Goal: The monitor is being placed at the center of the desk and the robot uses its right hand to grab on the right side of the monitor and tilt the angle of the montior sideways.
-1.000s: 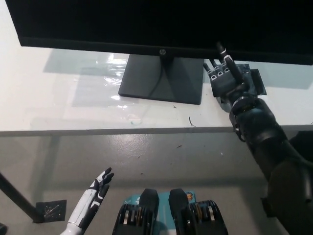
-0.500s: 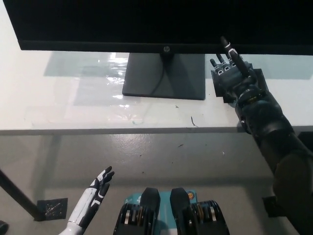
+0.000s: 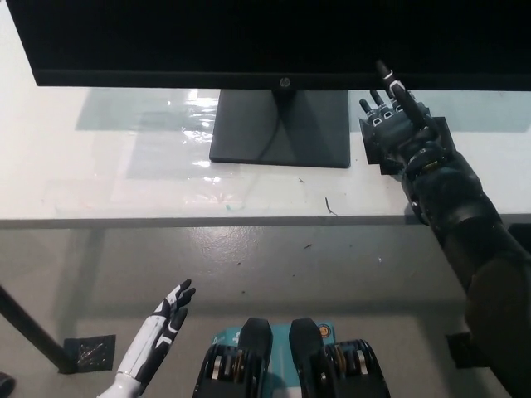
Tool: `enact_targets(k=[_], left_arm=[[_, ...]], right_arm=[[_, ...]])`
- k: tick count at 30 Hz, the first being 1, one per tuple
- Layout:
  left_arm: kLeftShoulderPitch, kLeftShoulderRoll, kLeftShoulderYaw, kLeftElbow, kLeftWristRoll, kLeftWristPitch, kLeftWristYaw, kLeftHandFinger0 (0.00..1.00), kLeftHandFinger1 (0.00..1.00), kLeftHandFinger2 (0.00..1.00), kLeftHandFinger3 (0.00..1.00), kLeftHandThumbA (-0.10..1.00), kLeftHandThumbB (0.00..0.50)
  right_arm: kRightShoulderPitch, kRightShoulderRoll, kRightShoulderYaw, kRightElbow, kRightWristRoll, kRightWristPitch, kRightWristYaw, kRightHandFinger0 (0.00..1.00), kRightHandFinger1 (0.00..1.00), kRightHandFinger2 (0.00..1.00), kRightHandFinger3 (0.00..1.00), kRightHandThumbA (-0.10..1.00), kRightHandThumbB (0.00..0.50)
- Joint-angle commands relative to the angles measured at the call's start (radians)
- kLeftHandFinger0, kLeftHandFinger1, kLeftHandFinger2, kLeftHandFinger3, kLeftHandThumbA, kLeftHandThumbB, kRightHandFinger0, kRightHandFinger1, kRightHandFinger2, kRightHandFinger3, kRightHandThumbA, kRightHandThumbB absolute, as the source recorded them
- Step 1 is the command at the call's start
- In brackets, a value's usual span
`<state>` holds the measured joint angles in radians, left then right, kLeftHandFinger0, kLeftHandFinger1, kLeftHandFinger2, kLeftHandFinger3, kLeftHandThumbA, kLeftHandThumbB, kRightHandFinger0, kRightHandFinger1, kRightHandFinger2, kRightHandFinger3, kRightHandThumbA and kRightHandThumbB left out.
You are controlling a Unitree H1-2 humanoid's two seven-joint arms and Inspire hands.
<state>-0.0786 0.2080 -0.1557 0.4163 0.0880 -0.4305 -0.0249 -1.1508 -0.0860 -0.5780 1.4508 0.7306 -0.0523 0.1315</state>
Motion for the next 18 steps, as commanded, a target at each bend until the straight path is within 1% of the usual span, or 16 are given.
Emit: enact_targets(k=[1,3,4,6,8,14,15,16,17,18], left_arm=[[-0.024,0.003,0.006,-0.020,0.002,-0.040,0.018,1.00,1.00,1.00,1.00,1.00,0.285],[-0.021,0.007,0.008,-0.020,-0.004,-0.040,0.012,1.00,1.00,1.00,1.00,1.00,0.275],[-0.024,0.007,0.010,-0.018,-0.006,-0.040,0.011,1.00,1.00,1.00,1.00,1.00,0.277],[-0.021,0.017,0.015,-0.027,-0.003,-0.040,0.012,1.00,1.00,1.00,1.00,1.00,0.281],[-0.029,0.020,0.020,-0.018,-0.007,-0.040,0.009,1.00,1.00,1.00,1.00,1.00,0.283],[0.014,-0.001,-0.002,-0.016,-0.001,-0.040,0.010,1.00,1.00,1.00,1.00,1.00,0.292],[0.017,-0.003,-0.001,-0.020,-0.008,-0.040,0.006,1.00,1.00,1.00,1.00,1.00,0.310],[0.017,-0.002,0.000,-0.021,-0.005,-0.040,0.010,1.00,1.00,1.00,1.00,1.00,0.312],[0.016,0.000,0.003,-0.022,-0.005,-0.040,0.013,1.00,1.00,1.00,1.00,1.00,0.303],[0.014,0.006,0.004,-0.021,0.000,-0.040,0.018,1.00,1.00,1.00,1.00,1.00,0.277]], right_arm=[[-0.034,-0.027,-0.005,-0.011,-0.017,0.002,0.017,1.00,1.00,1.00,1.00,1.00,0.360],[-0.010,-0.019,-0.001,-0.021,-0.018,0.011,0.073,1.00,1.00,1.00,1.00,1.00,0.380],[-0.010,-0.018,0.000,-0.022,-0.019,0.014,0.081,1.00,1.00,1.00,1.00,1.00,0.379],[0.015,-0.002,0.011,-0.042,-0.023,0.019,0.157,1.00,1.00,1.00,1.00,1.00,0.360],[0.022,0.003,0.023,-0.055,-0.033,0.017,0.188,1.00,1.00,1.00,1.00,1.00,0.358],[0.048,-0.045,-0.018,-0.054,-0.005,0.045,0.182,1.00,1.00,1.00,1.00,1.00,0.351],[0.056,-0.046,-0.010,-0.060,-0.015,0.039,0.196,1.00,1.00,1.00,1.00,1.00,0.364],[0.061,-0.043,-0.003,-0.066,-0.023,0.033,0.204,1.00,1.00,1.00,1.00,1.00,0.364],[0.068,-0.031,0.005,-0.082,-0.028,0.031,0.211,1.00,1.00,1.00,1.00,1.00,0.368],[0.096,-0.013,0.027,-0.125,-0.042,0.030,0.253,1.00,1.00,1.00,1.00,1.00,0.356]])
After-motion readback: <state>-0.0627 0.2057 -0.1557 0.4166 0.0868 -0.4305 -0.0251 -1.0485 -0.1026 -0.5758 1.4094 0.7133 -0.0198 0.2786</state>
